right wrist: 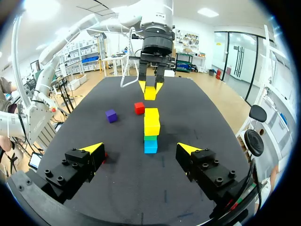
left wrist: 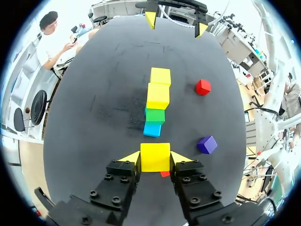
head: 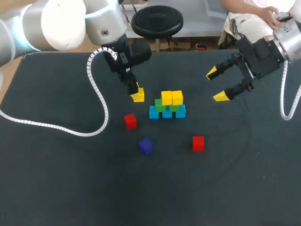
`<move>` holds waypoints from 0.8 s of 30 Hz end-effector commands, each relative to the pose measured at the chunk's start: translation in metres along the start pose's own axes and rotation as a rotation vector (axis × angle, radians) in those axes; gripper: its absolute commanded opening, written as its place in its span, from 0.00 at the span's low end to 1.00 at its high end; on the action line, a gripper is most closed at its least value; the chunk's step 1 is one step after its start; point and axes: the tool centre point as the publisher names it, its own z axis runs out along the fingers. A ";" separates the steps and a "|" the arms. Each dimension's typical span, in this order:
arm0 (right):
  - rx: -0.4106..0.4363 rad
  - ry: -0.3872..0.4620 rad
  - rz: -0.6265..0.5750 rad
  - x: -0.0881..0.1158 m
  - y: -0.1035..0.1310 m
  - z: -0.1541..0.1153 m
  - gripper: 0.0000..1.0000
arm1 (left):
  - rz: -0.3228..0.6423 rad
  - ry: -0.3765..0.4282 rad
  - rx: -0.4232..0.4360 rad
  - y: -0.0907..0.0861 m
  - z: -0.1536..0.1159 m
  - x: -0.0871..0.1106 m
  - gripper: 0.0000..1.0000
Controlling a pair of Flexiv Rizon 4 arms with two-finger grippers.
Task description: Place the blue cubes, place green cubes on the blue cubes, place the yellow cubes on the green cubes, then place the red cubes on the yellow cubes, and place purple cube on the red cubes.
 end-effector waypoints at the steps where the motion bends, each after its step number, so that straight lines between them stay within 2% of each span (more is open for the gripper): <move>1: 0.001 -0.001 -0.001 0.000 0.000 0.000 1.00 | 0.002 0.003 0.005 0.002 -0.001 -0.001 0.00; 6: 0.001 -0.001 -0.001 0.000 0.000 0.000 1.00 | 0.002 0.003 0.005 0.002 -0.001 -0.001 0.00; 10: 0.001 -0.001 -0.001 0.000 0.000 0.000 1.00 | -0.011 -0.002 -0.074 -0.002 -0.021 -0.009 0.00; 14: 0.001 -0.001 -0.001 0.000 0.000 0.000 1.00 | -0.008 -0.017 -0.114 -0.009 -0.029 -0.024 0.00; 21: 0.001 -0.001 -0.001 0.000 0.000 0.000 1.00 | -0.032 -0.043 -0.109 -0.015 -0.019 -0.041 0.00; 24: 0.001 -0.001 -0.001 0.000 0.000 0.000 1.00 | -0.046 -0.056 -0.097 -0.016 -0.012 -0.040 0.00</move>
